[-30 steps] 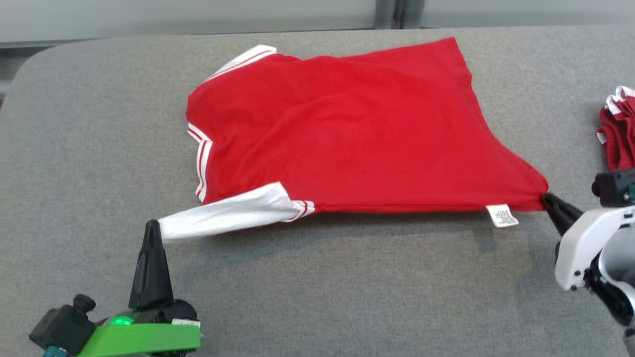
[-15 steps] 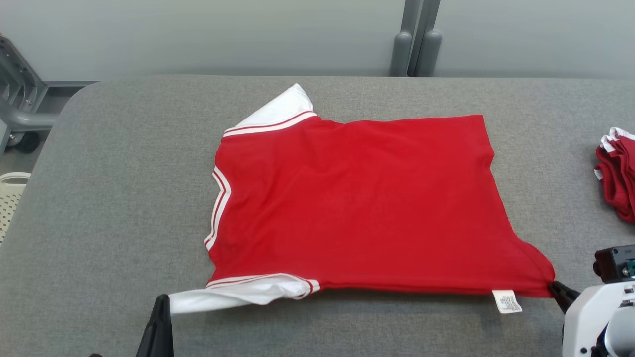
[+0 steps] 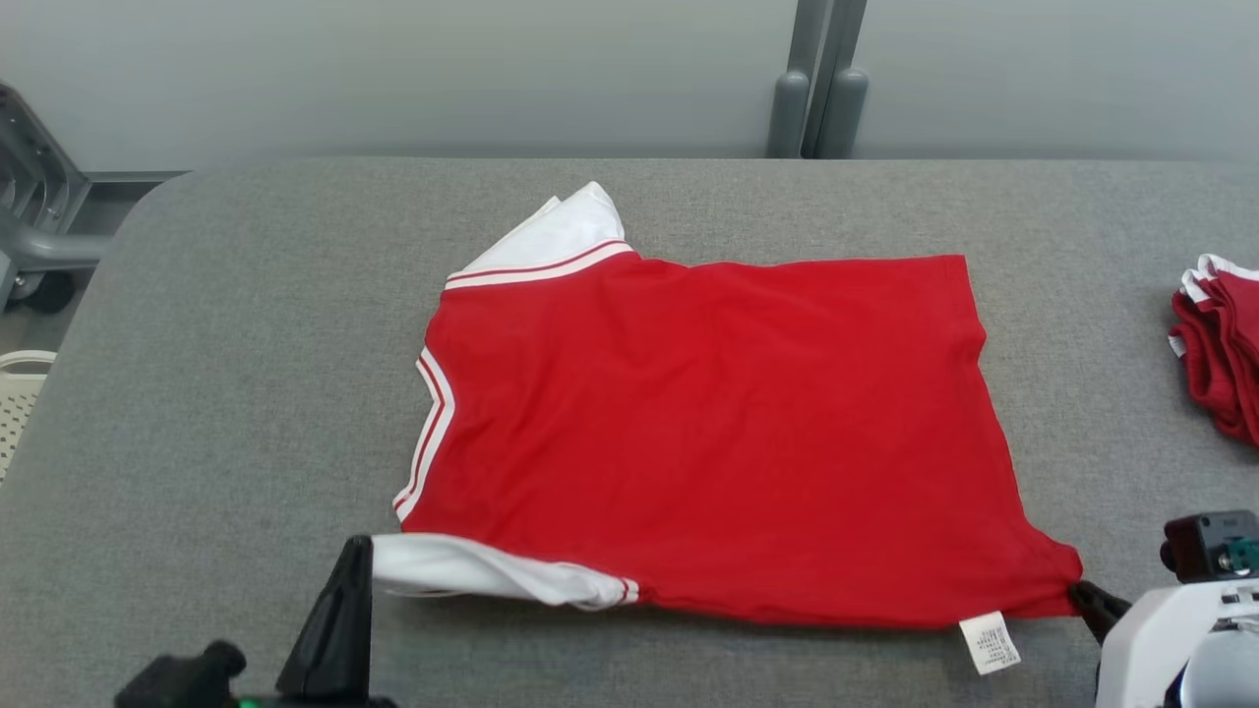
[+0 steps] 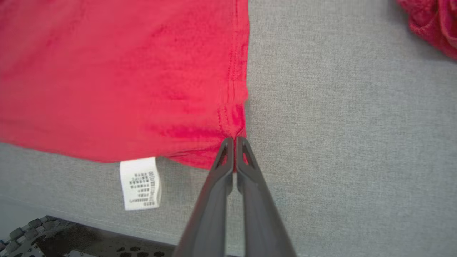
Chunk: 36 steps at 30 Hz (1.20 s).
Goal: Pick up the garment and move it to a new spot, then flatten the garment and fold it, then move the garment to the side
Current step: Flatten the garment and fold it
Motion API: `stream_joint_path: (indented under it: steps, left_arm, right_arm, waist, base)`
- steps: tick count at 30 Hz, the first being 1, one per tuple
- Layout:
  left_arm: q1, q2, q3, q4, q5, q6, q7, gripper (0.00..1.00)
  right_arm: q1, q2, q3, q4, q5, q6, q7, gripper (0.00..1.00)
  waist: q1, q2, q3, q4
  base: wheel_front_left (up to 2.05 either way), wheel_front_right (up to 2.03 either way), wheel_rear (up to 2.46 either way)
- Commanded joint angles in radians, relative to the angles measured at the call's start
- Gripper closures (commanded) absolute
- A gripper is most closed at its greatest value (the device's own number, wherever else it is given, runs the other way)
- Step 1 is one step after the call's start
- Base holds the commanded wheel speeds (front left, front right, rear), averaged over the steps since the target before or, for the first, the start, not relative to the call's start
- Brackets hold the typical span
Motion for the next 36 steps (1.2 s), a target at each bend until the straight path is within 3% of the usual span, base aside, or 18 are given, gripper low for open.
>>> stream_joint_path:
  steps: [1, 9, 19, 36]
  left_arm:
    - [-0.046, 0.009, -0.002, 0.002, 0.015, -0.006, 0.008, 1.0]
    - [-0.327, 0.03, -0.061, 0.153, 0.073, -0.037, 0.065, 1.0]
    - [-0.555, 0.021, -0.116, 0.348, 0.105, -0.069, 0.015, 1.0]
    - [-0.704, 0.031, -0.143, 0.525, 0.083, -0.082, -0.071, 1.0]
  right_arm:
    - [-0.029, -0.002, 0.003, 0.0, 0.002, -0.001, -0.009, 1.0]
    - [-0.206, -0.06, 0.075, 0.098, 0.032, -0.001, -0.006, 1.0]
    - [-0.396, -0.106, 0.154, 0.237, 0.053, -0.001, -0.064, 1.0]
    - [-0.514, -0.123, 0.21, 0.361, 0.039, -0.001, -0.195, 1.0]
  waist:
    - [0.0001, 0.0, 0.006, -0.004]
    - [0.0001, 0.0, 0.049, -0.029]
    - [0.0001, 0.0, 0.128, -0.04]
    - [0.0001, 0.0, 0.166, -0.038]
  base:
    - [0.0, 0.0, 0.0]
    - [0.0, 0.0, 0.0]
    - [0.0, 0.0, 0.0]
    - [0.0, 0.0, 0.0]
